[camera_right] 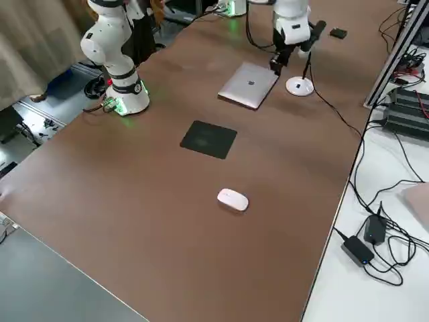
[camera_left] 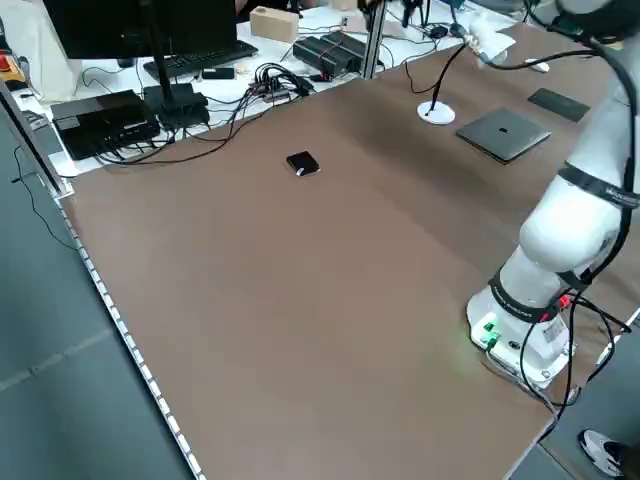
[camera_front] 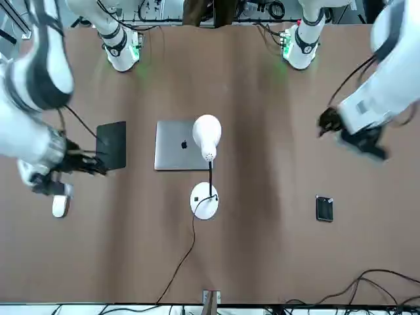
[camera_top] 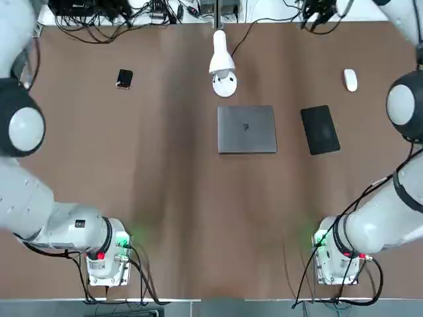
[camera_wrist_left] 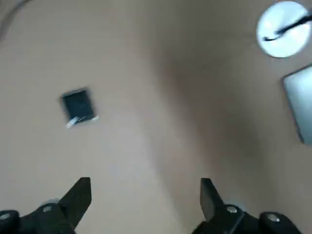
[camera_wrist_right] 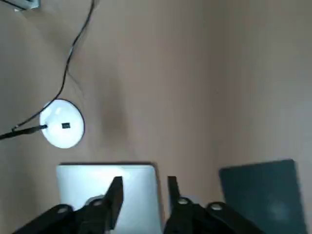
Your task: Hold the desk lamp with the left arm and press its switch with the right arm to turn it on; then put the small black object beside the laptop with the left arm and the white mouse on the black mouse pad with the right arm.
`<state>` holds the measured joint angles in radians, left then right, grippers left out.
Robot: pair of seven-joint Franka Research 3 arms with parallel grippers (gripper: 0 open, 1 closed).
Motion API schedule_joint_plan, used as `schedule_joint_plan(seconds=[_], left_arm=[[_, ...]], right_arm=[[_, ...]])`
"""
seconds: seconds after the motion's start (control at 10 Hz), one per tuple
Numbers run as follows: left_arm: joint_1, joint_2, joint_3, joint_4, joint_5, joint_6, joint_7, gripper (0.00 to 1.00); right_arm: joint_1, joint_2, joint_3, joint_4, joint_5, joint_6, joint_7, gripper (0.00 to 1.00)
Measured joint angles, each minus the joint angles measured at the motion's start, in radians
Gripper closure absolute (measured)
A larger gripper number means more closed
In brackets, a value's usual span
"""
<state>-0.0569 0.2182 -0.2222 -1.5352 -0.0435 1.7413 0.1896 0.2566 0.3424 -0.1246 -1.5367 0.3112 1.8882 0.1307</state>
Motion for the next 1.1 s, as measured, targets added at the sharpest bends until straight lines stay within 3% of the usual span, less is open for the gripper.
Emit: schedule_joint_plan(seconds=[0.2, 0.3, 0.6, 1.1], left_arm=[[-0.039, 0.164, -0.054, 0.029, -0.033, 0.188, 0.005, 0.0], [-0.06, 0.235, -0.072, 0.036, -0.037, 0.299, 0.007, 0.0], [-0.14, 0.423, -0.099, 0.044, -0.038, 0.615, 0.013, 0.0], [-0.228, 0.609, -0.121, 0.036, -0.038, 0.97, 0.037, 0.0]], right_arm=[[0.077, 0.083, 0.0, -0.001, 0.028, 0.131, 0.004, 0.94], [0.112, 0.135, 0.0, -0.003, 0.078, 0.196, 0.01, 0.99], [0.199, 0.27, 0.0, 0.001, 0.281, 0.364, 0.01, 0.99], [0.317, 0.416, 0.002, 0.03, 0.317, 0.599, 0.034, 0.99]])
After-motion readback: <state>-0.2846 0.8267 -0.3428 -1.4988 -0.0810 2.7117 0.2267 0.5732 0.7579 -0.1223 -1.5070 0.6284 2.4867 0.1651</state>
